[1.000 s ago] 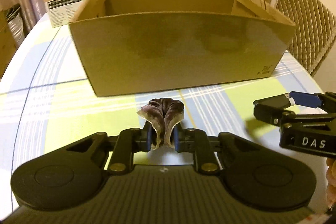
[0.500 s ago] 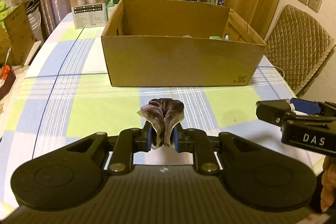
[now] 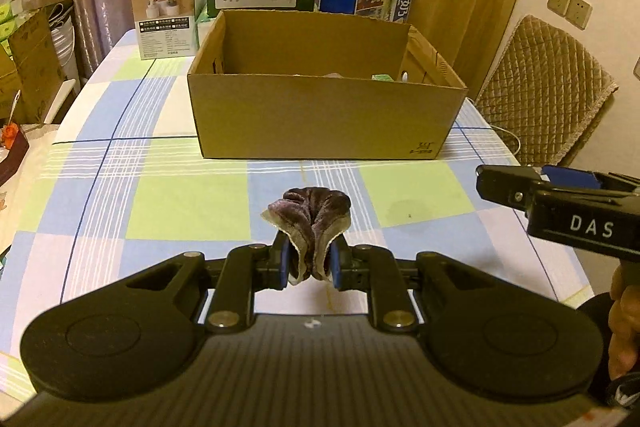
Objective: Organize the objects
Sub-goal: 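Carry the scrunchie and lighter over into the cardboard box with both tools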
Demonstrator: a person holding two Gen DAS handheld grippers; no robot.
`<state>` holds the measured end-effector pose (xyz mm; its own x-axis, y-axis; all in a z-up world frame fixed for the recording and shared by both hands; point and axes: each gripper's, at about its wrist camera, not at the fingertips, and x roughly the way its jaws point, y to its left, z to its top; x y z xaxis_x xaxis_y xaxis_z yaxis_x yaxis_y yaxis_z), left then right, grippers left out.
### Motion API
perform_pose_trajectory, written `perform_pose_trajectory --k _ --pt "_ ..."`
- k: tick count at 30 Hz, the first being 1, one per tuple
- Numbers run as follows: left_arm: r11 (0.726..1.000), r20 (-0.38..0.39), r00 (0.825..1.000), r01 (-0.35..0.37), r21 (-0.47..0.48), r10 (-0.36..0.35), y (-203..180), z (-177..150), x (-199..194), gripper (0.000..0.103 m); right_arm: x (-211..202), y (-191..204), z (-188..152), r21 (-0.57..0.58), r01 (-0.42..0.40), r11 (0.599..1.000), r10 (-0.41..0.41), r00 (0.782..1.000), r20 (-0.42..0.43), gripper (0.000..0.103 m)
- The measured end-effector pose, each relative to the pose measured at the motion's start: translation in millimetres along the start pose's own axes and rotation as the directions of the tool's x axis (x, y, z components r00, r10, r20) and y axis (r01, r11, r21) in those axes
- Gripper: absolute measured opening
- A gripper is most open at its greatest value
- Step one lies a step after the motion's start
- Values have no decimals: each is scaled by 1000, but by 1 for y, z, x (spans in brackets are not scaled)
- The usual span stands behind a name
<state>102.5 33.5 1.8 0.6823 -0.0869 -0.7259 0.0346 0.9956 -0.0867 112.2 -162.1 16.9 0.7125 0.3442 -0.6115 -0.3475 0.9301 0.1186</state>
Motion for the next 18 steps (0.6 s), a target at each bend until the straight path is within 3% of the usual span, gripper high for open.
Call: perform_pose_trajectory --k 18 --pt "999 28 999 33 4 -33 -13 9 -14 15 -14 -4 7 16 10 1000 -9 1000 -6 79"
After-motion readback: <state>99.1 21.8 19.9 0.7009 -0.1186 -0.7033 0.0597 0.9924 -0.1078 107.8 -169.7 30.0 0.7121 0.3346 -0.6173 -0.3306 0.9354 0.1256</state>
